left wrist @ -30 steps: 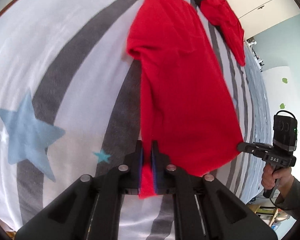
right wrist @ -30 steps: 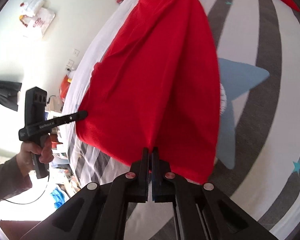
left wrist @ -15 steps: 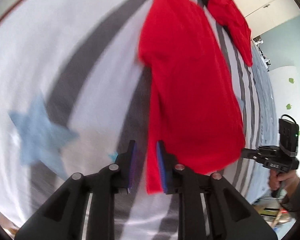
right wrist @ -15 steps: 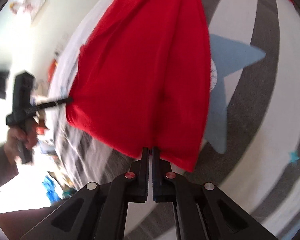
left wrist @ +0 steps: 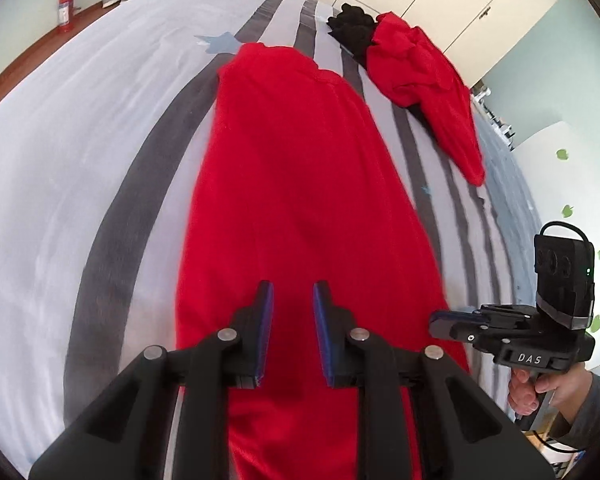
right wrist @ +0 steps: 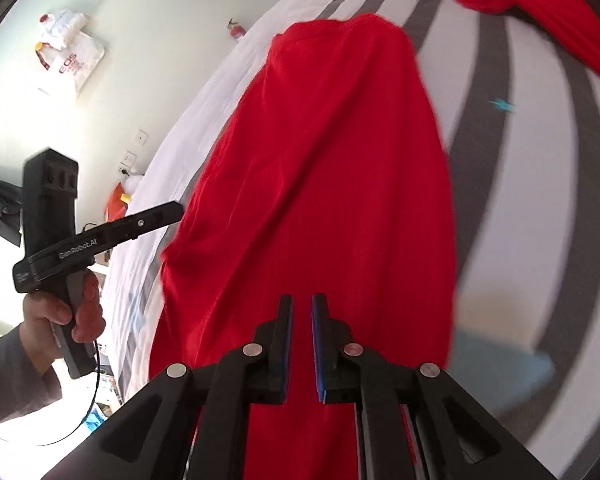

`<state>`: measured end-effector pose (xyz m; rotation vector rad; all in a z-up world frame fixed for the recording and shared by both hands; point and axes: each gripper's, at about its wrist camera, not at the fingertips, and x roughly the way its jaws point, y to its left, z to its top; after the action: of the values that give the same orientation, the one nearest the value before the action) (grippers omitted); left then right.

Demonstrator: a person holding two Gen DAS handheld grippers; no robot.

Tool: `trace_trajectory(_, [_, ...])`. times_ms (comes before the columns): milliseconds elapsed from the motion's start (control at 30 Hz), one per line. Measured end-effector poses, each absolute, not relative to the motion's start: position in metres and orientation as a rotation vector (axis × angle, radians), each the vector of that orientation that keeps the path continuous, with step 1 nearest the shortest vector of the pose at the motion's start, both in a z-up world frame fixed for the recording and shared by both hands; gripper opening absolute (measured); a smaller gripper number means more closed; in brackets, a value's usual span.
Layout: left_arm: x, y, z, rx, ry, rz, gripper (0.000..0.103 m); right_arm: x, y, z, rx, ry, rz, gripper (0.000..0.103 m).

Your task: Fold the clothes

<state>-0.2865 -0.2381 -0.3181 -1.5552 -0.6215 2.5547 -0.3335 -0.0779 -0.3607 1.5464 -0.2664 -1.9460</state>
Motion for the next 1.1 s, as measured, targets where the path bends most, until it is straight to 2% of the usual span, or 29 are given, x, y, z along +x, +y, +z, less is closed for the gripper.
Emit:
trace_trajectory(67, [-0.253,-0.249,-0.331,-1.647,-0.564,2.559,0.019,-0.344,-0.079,-0.370,1.590,-0.261,-1.953,0.013])
trace_trajectory(233, [-0.235,-0.272,-0.339,-1.671,-0.625,2.556,0.019,-0.342,-0.057,-0.387,1.658,-0.348,-1.950,0.009])
trace_trajectory(267, [-0.230,-0.276,-0.334,-1.669,-0.642,2.562,0.020,-0.343,-0.051,-0.385,1.665,-0.364,-1.959,0.016])
trace_trajectory(333, [-0.223,-0.287,-0.325,-1.657,-0.676,2.605,0.038,-0.344,-0.037,-0.378,1.670,-0.394,-1.996,0.025])
trace_trajectory(367, [-0.220,-0.295,-0.323,-1.640,-0.727,2.617,0.060,-0.344,-0.033,-0.372,1.662,-0.404,-2.016,0.046])
trace_trajectory(400, [-0.218,-0.303,-0.320,-1.623,-0.780,2.628,0.072,-0.349,-0.027,-0.370,1.647,-0.418,-2.034,0.066])
trace_trajectory(433, [-0.218,-0.310,-0.322,-1.598,-0.854,2.611,0.073,-0.357,-0.019,-0.370,1.626,-0.436,-2.050,0.069])
trace_trajectory(500, [-0.225,-0.314,-0.331,-1.613,-0.909,2.555,0.073,-0.374,-0.015,-0.373,1.607,-0.465,-2.049,0.069])
trace_trajectory(767, [-0.238,-0.303,-0.351,-1.684,-0.836,2.434,0.075,-0.412,-0.024,-0.389,1.617,-0.391,-1.936,0.069])
trace_trajectory(867, [-0.230,-0.303,-0.350,-1.655,-0.888,2.355,0.074,-0.409,-0.023,-0.394,1.626,-0.428,-1.837,0.062])
trace_trajectory(967, [-0.226,-0.291,-0.349,-1.665,-0.833,2.312,0.072,-0.404,-0.031,-0.400,1.623,-0.374,-1.808,0.061])
trace_trajectory(1100, [-0.246,-0.273,-0.354,-1.658,-0.815,2.274,0.072,-0.414,-0.041,-0.403,1.611,-0.406,-1.774,0.060])
